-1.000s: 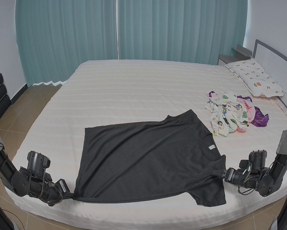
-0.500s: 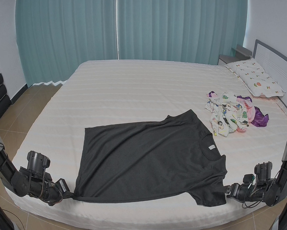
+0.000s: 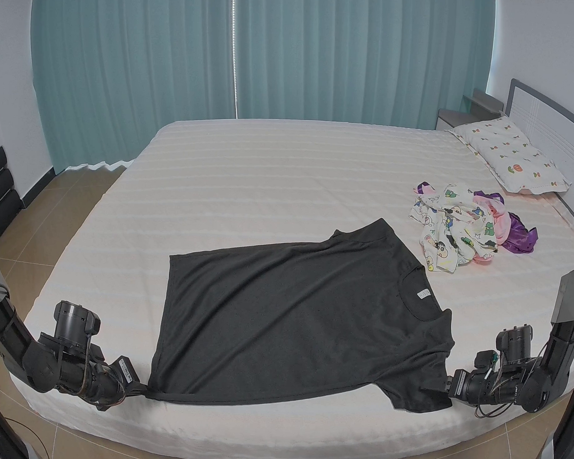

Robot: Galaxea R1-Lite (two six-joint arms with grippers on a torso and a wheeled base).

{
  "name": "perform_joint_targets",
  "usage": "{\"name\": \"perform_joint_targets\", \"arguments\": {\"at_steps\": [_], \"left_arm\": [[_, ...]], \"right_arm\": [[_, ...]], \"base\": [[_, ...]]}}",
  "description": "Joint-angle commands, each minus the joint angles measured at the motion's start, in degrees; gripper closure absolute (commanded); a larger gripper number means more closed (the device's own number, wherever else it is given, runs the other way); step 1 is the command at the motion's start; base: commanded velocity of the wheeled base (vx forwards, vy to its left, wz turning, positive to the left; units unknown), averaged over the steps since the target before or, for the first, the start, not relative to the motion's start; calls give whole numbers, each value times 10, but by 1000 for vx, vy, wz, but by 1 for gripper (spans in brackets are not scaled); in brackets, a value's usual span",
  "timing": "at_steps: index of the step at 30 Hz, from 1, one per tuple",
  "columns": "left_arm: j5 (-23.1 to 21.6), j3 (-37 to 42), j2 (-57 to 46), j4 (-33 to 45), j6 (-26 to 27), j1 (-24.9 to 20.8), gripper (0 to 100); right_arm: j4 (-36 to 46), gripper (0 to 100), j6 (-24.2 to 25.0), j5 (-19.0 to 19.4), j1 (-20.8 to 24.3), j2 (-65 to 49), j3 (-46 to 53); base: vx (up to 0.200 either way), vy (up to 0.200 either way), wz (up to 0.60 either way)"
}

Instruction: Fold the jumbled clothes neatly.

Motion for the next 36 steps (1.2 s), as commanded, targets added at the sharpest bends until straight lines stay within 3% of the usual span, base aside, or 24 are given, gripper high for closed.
{"name": "perform_joint_targets", "arguments": {"at_steps": [1,13,21,29,36], "left_arm": [[0,0,1,0,0,0,100],[1,6,-7,0,1,0,100],[8,19,-33,4,19,5,100],[61,46,-31,4,69,1,100],[64,58,-40,28,79,-16,100]], "right_arm": [[0,100,-2,-2,5,9,2],[2,100,-14,-3,-29,-48,86],[93,100,-36,-3,-50,-117,86],[185,100,-92,-3,-100,-181,86],[240,100,-150,-2,-135,-187,86]], "base": [[0,0,0],[0,0,0],[0,0,0],[0,0,0],[0,0,0]]}}
